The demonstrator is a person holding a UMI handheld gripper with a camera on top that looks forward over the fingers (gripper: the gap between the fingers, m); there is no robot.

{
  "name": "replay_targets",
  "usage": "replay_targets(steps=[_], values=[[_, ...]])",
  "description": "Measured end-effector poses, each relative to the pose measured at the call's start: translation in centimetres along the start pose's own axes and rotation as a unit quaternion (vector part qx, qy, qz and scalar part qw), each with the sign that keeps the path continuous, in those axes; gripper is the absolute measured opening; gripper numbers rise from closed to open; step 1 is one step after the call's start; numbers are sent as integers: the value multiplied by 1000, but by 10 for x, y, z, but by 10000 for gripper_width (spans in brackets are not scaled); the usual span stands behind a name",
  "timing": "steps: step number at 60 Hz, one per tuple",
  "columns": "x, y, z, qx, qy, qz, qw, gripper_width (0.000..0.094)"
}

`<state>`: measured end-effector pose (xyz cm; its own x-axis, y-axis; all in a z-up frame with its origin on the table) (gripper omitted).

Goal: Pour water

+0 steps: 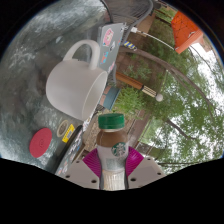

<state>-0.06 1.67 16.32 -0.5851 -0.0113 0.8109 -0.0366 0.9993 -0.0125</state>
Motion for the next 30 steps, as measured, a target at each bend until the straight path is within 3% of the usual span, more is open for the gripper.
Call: replay_targets(steps=[11, 19, 21, 25, 26, 30], values=[[13, 3, 4, -9, -174, -50, 983, 276], [19, 6, -1, 15, -184, -49, 982, 276], [11, 2, 6, -1, -192, -62, 979, 276], [10, -1, 8, 5, -201, -67, 977, 277], [19, 4, 1, 28, -201, -56, 978, 278], [24, 1, 0, 31, -177, -65, 982, 277]])
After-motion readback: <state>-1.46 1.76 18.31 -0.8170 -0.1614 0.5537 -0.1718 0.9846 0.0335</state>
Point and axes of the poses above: the point between the fingertips, and its own axes, seen from behind it with the camera up: x to the right, z up, y forward, the way the camera looks, the point moved 10 cm from there along -y, backward, against the way the camera looks, and after that the axes turned 12 degrees about -y, right-handed, at the moved point
